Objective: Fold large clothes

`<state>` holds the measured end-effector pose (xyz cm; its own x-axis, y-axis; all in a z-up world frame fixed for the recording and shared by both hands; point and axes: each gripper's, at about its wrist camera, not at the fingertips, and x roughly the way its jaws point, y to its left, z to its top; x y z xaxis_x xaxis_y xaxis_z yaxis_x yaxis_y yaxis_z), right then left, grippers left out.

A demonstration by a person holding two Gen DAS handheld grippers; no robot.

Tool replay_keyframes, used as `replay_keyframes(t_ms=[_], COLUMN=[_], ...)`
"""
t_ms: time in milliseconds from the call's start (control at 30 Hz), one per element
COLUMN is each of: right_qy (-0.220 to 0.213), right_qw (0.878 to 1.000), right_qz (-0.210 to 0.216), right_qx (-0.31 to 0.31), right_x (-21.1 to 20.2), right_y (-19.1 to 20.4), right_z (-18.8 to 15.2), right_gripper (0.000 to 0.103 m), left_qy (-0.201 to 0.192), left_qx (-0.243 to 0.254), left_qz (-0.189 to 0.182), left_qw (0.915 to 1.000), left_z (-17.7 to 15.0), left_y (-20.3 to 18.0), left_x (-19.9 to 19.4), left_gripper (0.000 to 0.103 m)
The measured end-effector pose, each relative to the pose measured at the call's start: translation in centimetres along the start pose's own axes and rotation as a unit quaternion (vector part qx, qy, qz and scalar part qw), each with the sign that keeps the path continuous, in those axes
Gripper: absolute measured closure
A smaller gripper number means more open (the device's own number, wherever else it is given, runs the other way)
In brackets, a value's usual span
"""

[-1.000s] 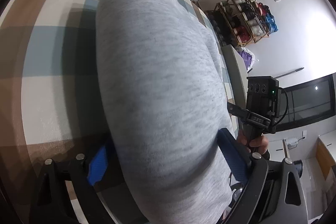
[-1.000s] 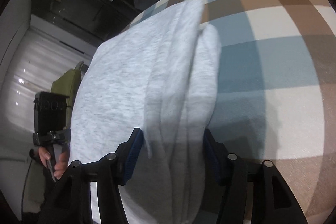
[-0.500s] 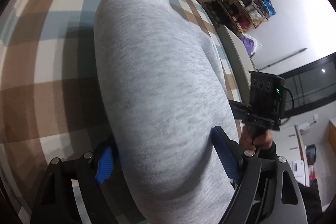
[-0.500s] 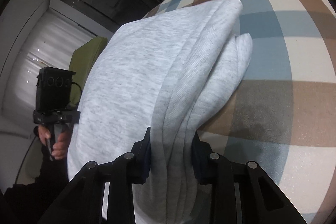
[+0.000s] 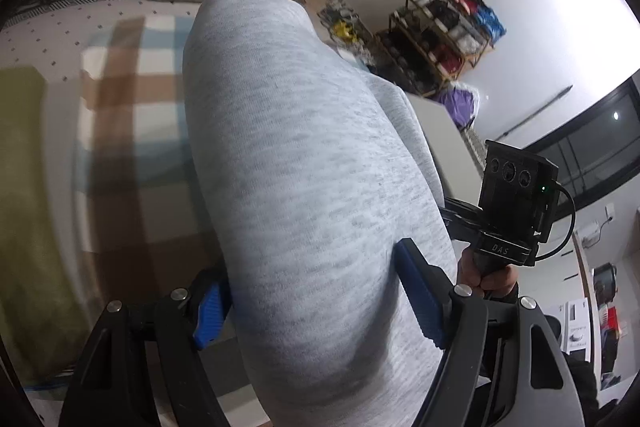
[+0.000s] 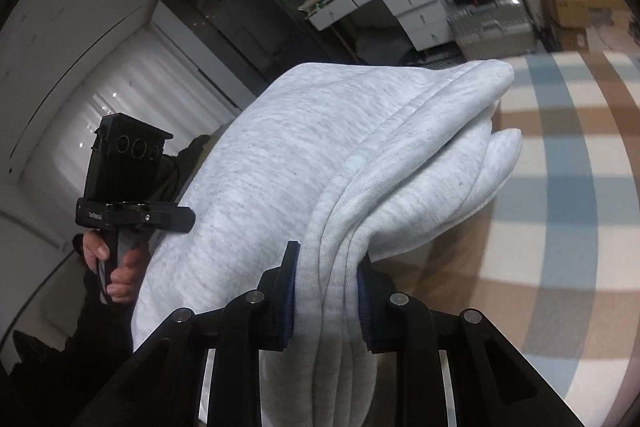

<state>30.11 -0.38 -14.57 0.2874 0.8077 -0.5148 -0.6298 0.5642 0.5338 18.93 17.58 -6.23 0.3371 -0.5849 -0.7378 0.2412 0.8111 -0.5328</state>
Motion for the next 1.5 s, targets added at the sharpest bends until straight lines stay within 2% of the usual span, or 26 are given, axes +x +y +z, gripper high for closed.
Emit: replay_keyframes(t_ms=[133, 200, 300, 400, 467, 533, 633, 700, 733, 767, 800, 867, 933, 1000, 1033, 1100, 1167, 1200, 1267, 1333, 1367, 1400, 1467, 1500], right_qy=[-0.012, -0.017, -0.019, -0.014, 0.009, 0.039, 0.12, 0.148, 0.134, 0.135, 0.141, 0.151, 0.14, 0.106, 0.076, 0.027, 0.012, 0.016, 0.043, 0.093, 0.137, 0.145, 0.125, 0.125], right_qw=[0.999, 0.997, 0.995, 0.992, 0.991, 0.991, 0.989, 0.988, 0.989, 0.988, 0.987, 0.986, 0.986, 0.986, 0.985, 0.983, 0.978, 0.974, 0.964, 0.957, 0.949, 0.948, 0.946, 0.947], right_qz=[0.024, 0.045, 0.071, 0.101, 0.124, 0.118, 0.08, 0.042, 0.062, 0.073, 0.077, 0.055, 0.011, -0.038, -0.063, -0.07, -0.073, -0.073, -0.106, -0.136, -0.161, -0.166, -0.176, -0.173], right_qx=[-0.035, -0.052, -0.067, -0.077, -0.059, -0.045, -0.034, -0.021, -0.011, -0.007, -0.006, -0.04, -0.087, -0.125, -0.139, -0.168, -0.197, -0.215, -0.241, -0.241, -0.233, -0.23, -0.241, -0.239], right_x=[1.7, 4.3, 7.9, 12.2, 17.1, 21.5, 30.6, 34.5, 34.6, 34.5, 34.1, 32.5, 30.9, 29.9, 29.0, 27.7, 28.8, 29.7, 34.7, 38.2, 41.2, 42.1, 42.9, 42.7], right_y=[4.4, 6.9, 10.8, 14.6, 16.4, 17.3, 17.2, 15.6, 14.8, 14.3, 13.9, 14.0, 14.5, 15.2, 15.7, 17.2, 19.2, 20.1, 21.7, 21.4, 20.3, 20.2, 20.2, 20.0], right_z=[3.7, 6.3, 9.3, 12.1, 13.8, 14.0, 11.4, 9.4, 9.1, 9.2, 9.1, 9.4, 10.4, 12.4, 13.2, 14.7, 16.3, 16.3, 16.3, 15.7, 14.7, 13.9, 13.5, 13.3], right_gripper=[0.079, 0.078, 0.078, 0.078, 0.078, 0.078, 0.078, 0.074, 0.072, 0.068, 0.067, 0.067, 0.064, 0.063, 0.063, 0.063, 0.063, 0.063, 0.065, 0.065, 0.07, 0.07, 0.071, 0.071], left_qy=[-0.039, -0.052, -0.078, -0.108, -0.125, -0.127, -0.105, -0.109, -0.139, -0.152, -0.16, -0.159, -0.166, -0.196, -0.21, -0.228, -0.244, -0.245, -0.227, -0.18, -0.145, -0.138, -0.144, -0.146], left_qx=[-0.013, -0.016, -0.024, -0.048, -0.058, -0.073, -0.161, -0.211, -0.234, -0.245, -0.247, -0.225, -0.207, -0.2, -0.193, -0.165, -0.12, -0.098, -0.056, -0.054, -0.06, -0.058, -0.03, -0.028], left_qz=[0.009, 0.02, 0.052, 0.093, 0.129, 0.162, 0.202, 0.185, 0.134, 0.1, 0.084, 0.104, 0.149, 0.168, 0.178, 0.21, 0.236, 0.238, 0.233, 0.246, 0.252, 0.26, 0.303, 0.31], left_qw=[0.9991, 0.9983, 0.9953, 0.9886, 0.9821, 0.9759, 0.9602, 0.9537, 0.9528, 0.9523, 0.952, 0.9557, 0.9527, 0.9453, 0.9419, 0.9365, 0.9328, 0.9347, 0.9439, 0.9508, 0.955, 0.954, 0.9415, 0.9392], left_z=[0.8, 1.1, 2.0, 3.1, 3.5, 3.4, 1.7, 0.0, -1.4, -1.5, -2.1, -2.3, -2.5, -2.9, -3.2, -3.9, -4.3, -3.9, -3.5, -3.1, -2.9, -2.9, -2.8, -2.7], left_y=[1.5, 2.4, 3.9, 6.7, 8.9, 12.6, 21.6, 26.2, 28.2, 28.4, 28.5, 27.3, 25.8, 24.1, 23.5, 22.4, 20.6, 20.9, 21.0, 22.6, 23.8, 24.5, 24.7, 25.0], left_x=[-5.2, -8.0, -13.1, -18.6, -21.0, -21.8, -20.0, -18.6, -18.6, -18.5, -18.6, -18.7, -19.5, -20.8, -21.7, -23.2, -23.8, -23.5, -21.3, -18.1, -16.1, -14.9, -13.3, -12.8], left_gripper=[0.03, 0.03, 0.03, 0.03, 0.028, 0.025, 0.027, 0.025, 0.022, 0.022, 0.022, 0.022, 0.022, 0.022, 0.022, 0.022, 0.022, 0.022, 0.022, 0.022, 0.023, 0.024, 0.023, 0.023])
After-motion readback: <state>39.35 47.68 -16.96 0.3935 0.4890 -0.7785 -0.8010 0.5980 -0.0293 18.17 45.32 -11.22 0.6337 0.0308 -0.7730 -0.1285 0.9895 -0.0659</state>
